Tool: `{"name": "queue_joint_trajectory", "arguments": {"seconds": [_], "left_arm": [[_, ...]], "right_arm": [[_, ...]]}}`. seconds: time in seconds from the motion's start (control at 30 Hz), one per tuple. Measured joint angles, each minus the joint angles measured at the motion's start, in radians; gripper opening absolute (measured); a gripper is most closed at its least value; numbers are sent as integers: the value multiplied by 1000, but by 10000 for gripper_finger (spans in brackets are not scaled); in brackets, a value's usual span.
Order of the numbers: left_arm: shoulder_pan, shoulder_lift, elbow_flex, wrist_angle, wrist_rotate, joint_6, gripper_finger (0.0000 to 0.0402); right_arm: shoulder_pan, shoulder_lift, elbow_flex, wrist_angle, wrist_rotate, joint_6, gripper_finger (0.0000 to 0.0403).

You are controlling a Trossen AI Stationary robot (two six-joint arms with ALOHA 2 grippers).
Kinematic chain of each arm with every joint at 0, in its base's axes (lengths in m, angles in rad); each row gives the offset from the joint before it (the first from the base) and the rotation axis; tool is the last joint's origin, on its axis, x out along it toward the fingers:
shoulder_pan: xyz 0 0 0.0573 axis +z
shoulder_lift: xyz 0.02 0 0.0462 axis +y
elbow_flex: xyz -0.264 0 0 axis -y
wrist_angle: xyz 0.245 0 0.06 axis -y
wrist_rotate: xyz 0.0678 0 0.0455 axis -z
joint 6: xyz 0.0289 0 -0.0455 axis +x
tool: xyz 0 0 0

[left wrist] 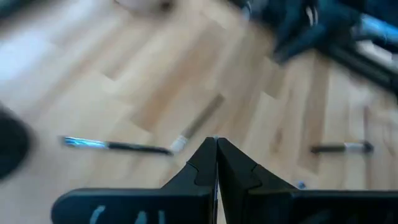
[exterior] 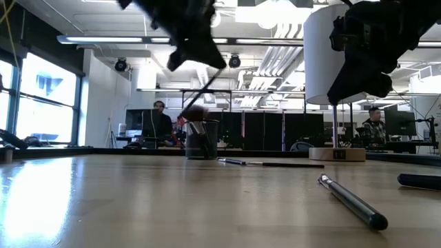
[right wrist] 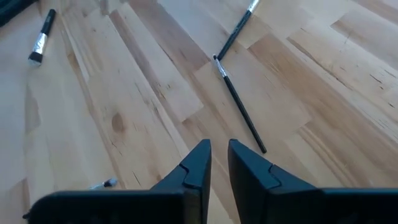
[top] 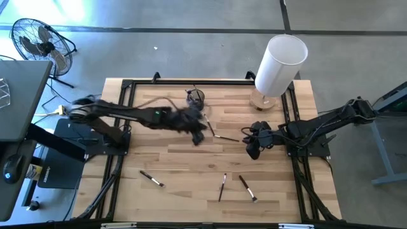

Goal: Put items in baskets/containers
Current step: Put the eyeshadow brush into the pen holder

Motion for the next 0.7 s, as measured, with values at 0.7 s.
{"name": "queue_joint_trajectory", "arguments": {"seconds": [0.7], "left_arm": [[613,-94,-560,1240,329,332,0]], "right_arm": [[-99,0,0,195,312,-69,42]]}}
